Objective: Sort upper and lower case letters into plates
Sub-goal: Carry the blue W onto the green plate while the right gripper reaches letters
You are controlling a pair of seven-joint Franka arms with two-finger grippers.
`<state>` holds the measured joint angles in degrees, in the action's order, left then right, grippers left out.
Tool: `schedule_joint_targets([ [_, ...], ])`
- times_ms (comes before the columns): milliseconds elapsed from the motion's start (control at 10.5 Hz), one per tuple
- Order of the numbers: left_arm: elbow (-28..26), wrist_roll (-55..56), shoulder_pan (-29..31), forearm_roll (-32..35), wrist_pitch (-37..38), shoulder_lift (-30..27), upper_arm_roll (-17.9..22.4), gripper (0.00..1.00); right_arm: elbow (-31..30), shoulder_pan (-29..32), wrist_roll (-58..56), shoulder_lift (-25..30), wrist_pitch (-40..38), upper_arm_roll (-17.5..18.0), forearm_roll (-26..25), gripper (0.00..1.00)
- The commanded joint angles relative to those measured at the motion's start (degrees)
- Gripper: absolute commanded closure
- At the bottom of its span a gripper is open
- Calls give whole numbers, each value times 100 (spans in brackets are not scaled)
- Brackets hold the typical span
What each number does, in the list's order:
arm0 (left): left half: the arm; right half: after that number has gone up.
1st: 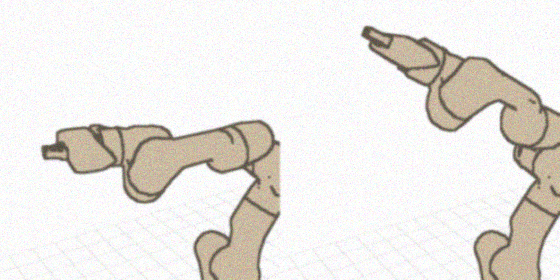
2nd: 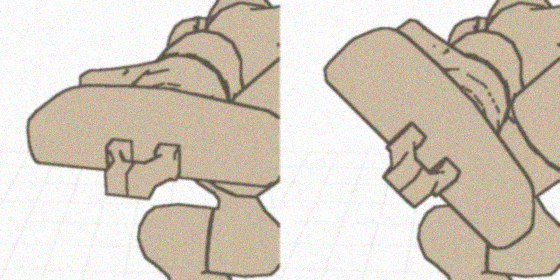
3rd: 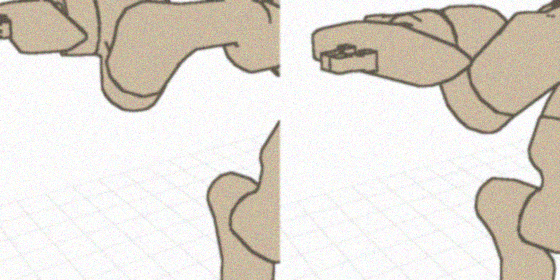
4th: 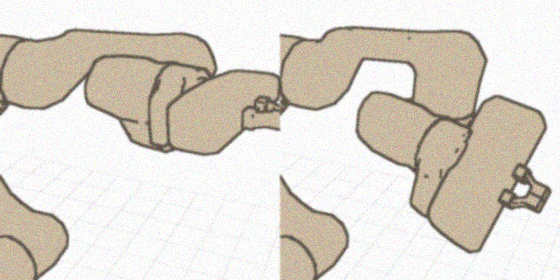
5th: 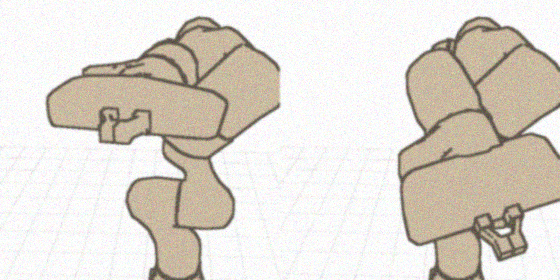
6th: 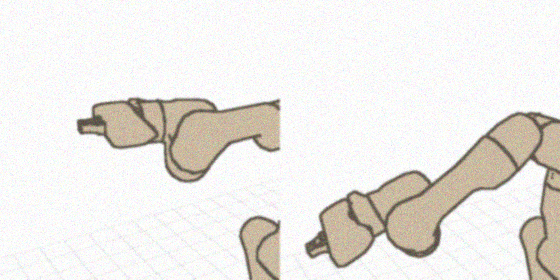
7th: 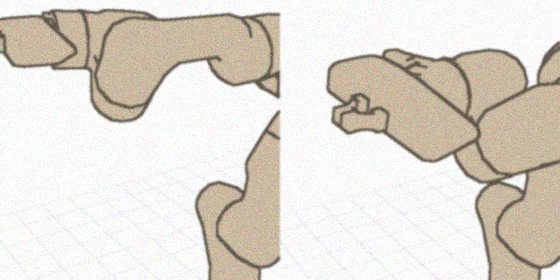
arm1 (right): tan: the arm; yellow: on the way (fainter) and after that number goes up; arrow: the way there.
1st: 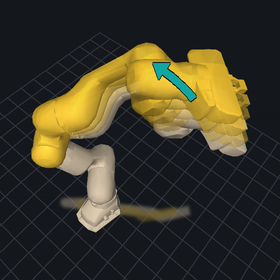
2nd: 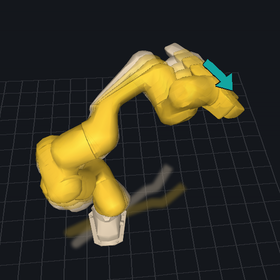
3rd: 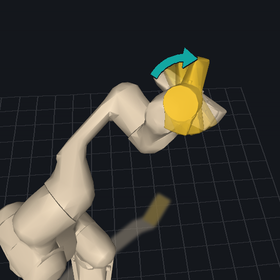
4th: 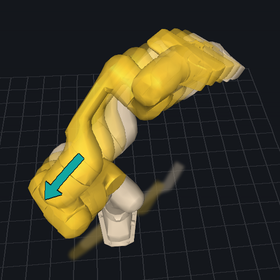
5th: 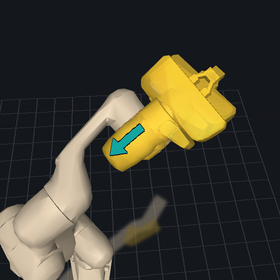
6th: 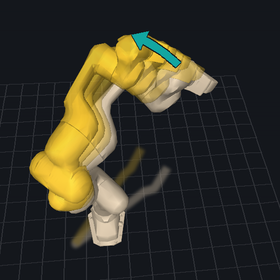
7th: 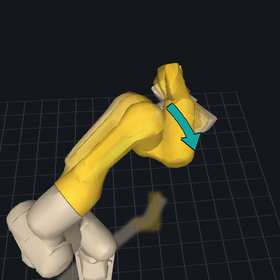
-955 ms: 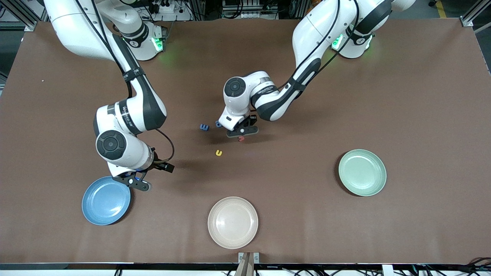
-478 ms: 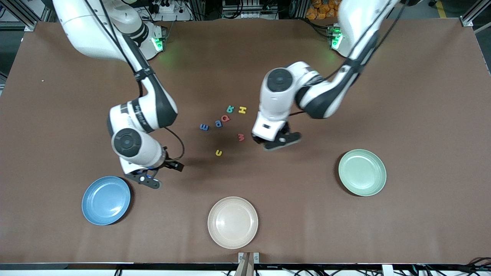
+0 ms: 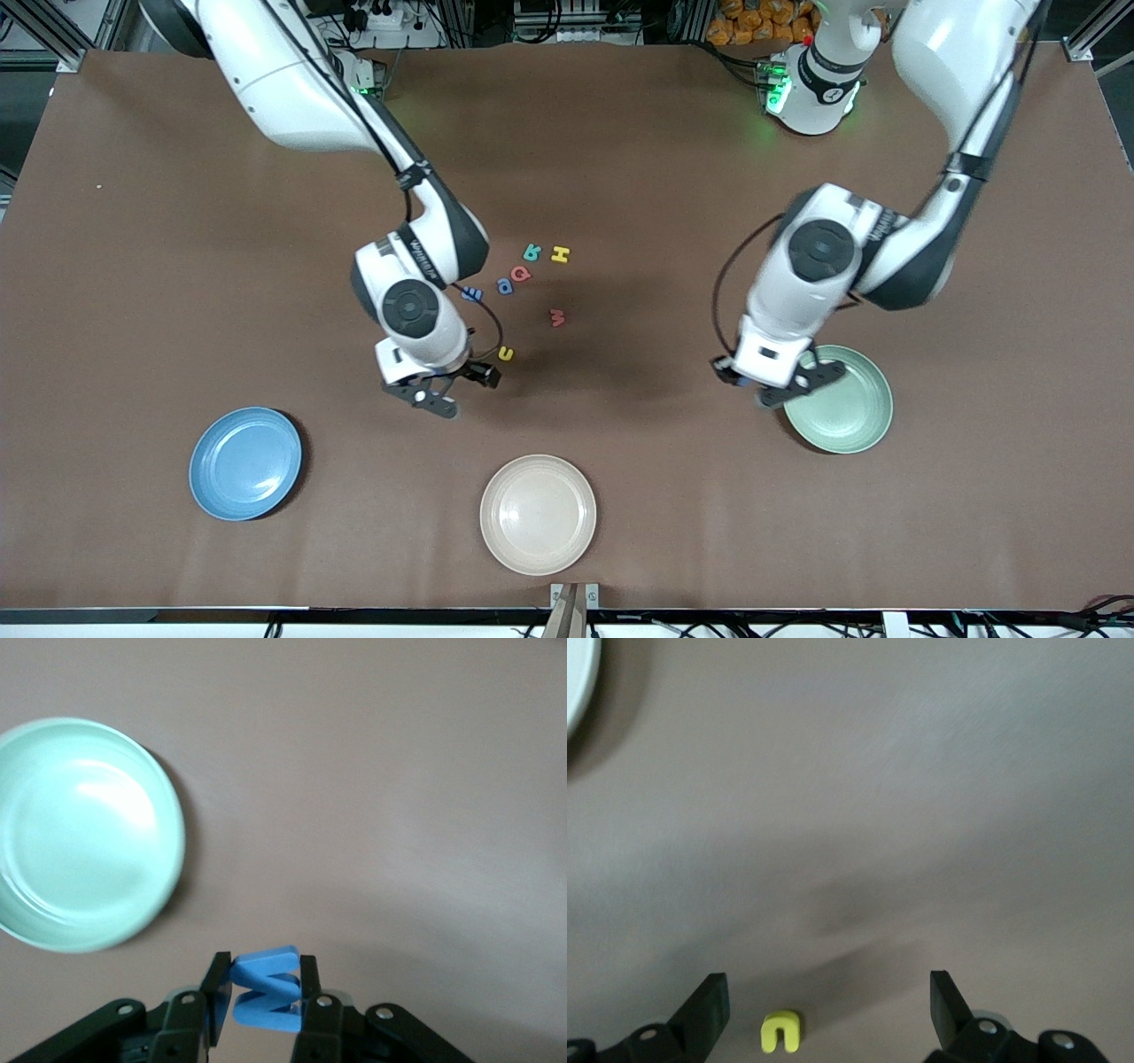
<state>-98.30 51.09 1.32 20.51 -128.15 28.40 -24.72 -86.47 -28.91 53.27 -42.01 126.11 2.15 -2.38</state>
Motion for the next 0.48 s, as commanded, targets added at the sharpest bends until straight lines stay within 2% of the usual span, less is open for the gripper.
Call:
schedule_joint_targets([
  [0,-93,-685,167,-3,-61,139,377,100,104,-263,113,-237,116,-13,1,0],
  [191,-76,-1266,298,-20,-87,358,651,100,25,-361,437,-290,500,-4,1,0],
  [382,-32,-1356,316,-21,-192,595,757,100,-37,-431,474,-352,634,-4,1,0],
])
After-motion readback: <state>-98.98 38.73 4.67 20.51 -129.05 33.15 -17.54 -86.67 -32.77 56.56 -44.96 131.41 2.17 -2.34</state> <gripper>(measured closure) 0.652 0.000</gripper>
